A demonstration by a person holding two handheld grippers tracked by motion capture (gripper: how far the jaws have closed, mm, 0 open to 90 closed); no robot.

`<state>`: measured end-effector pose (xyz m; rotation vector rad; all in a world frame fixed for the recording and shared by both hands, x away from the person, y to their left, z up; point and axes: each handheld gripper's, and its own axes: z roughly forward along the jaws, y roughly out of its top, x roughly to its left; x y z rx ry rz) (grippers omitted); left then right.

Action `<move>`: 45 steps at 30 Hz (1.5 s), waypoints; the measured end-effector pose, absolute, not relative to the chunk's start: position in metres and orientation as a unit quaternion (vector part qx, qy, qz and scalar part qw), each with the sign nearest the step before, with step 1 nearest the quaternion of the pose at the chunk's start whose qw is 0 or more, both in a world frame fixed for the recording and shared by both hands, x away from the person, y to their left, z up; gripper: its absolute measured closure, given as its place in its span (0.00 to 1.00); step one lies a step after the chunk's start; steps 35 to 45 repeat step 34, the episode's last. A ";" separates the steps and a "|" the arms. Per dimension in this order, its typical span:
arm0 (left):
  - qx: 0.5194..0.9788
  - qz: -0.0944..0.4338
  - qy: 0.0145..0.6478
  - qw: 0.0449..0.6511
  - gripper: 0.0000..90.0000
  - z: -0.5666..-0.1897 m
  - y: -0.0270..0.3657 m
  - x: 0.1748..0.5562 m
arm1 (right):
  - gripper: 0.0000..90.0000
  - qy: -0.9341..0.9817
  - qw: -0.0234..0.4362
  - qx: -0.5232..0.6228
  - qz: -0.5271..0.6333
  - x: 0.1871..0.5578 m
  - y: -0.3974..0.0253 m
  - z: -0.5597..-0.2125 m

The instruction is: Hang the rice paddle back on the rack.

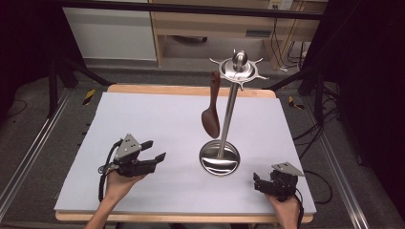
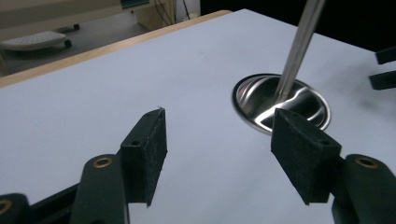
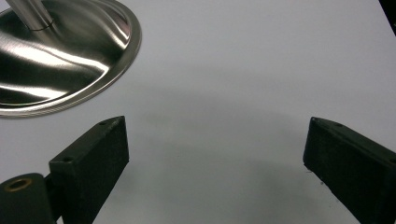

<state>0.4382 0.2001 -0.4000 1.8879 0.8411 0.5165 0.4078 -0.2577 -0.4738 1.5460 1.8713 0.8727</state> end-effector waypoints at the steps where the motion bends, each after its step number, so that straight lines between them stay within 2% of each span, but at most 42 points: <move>1: 0.774 0.213 0.350 0.483 0.39 -0.403 0.205 0.438 | 0.08 0.698 0.279 0.575 0.323 0.408 -0.258 -0.474; 14: 0.752 0.230 0.417 0.457 0.38 -0.436 0.257 0.432 | 0.08 0.694 0.278 0.586 0.313 0.410 -0.263 -0.477; 26: 0.725 0.252 0.465 0.441 0.37 -0.452 0.293 0.428 | 0.08 0.694 0.281 0.588 0.306 0.412 -0.267 -0.478; 33: 0.728 0.264 0.473 0.420 0.37 -0.460 0.301 0.429 | 0.08 0.691 0.281 0.593 0.303 0.412 -0.268 -0.479; 45: 0.728 0.264 0.473 0.420 0.37 -0.460 0.301 0.429 | 0.08 0.690 0.281 0.594 0.304 0.412 -0.267 -0.479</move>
